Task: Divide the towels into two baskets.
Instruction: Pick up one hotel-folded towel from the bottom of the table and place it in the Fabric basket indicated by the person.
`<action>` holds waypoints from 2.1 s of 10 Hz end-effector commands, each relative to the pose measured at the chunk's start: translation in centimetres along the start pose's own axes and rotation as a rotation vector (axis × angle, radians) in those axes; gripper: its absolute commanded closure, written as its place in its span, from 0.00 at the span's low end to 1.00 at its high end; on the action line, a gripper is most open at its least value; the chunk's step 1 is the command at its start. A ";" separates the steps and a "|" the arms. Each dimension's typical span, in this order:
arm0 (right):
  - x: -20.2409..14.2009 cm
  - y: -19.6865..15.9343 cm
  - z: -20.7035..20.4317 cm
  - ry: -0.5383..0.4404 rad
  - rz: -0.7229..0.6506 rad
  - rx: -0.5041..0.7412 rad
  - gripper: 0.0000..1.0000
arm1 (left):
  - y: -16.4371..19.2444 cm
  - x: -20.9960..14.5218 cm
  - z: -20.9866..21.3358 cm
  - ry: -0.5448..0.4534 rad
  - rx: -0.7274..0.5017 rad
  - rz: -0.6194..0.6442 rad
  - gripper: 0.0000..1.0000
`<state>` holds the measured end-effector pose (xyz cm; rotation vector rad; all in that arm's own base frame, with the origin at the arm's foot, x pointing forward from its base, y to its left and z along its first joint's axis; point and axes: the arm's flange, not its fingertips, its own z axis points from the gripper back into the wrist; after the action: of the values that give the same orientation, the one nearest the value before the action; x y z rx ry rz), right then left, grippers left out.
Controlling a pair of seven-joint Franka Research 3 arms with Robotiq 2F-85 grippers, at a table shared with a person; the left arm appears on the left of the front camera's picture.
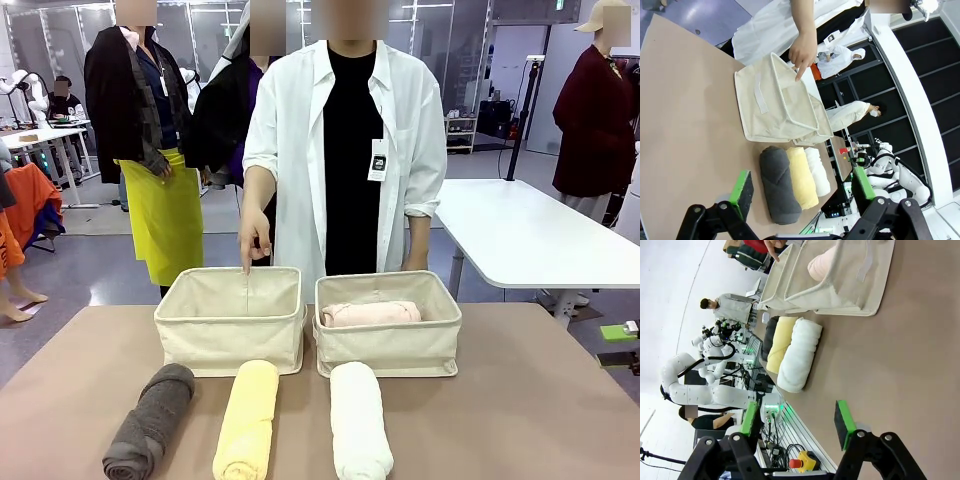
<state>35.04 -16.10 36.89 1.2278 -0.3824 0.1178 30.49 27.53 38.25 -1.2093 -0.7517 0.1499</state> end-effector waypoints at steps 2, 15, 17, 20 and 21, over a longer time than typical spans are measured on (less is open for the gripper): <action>-0.3 0.4 -0.1 -0.003 -0.001 -0.002 0.25 | -4.6 0.8 -3.5 0.248 -0.009 -0.202 0.00; -0.3 0.4 -0.1 -0.003 -0.001 -0.002 0.25 | -16.3 -10.2 -27.7 0.862 0.615 -0.531 0.00; -0.3 0.4 -0.1 -0.003 -0.001 -0.002 0.25 | -15.1 -11.5 -28.9 0.840 0.691 -0.493 0.00; -0.3 0.4 -0.1 -0.003 -0.001 -0.002 0.25 | -13.1 -13.0 -29.7 0.780 0.738 -0.486 0.00; -0.3 0.4 -0.1 -0.003 -0.001 -0.002 0.25 | -15.1 -9.5 -30.4 0.823 0.694 -0.484 0.00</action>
<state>35.01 -16.09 36.86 1.2265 -0.3810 0.1166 37.87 -7.03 42.02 -0.3226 -0.2009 -0.4268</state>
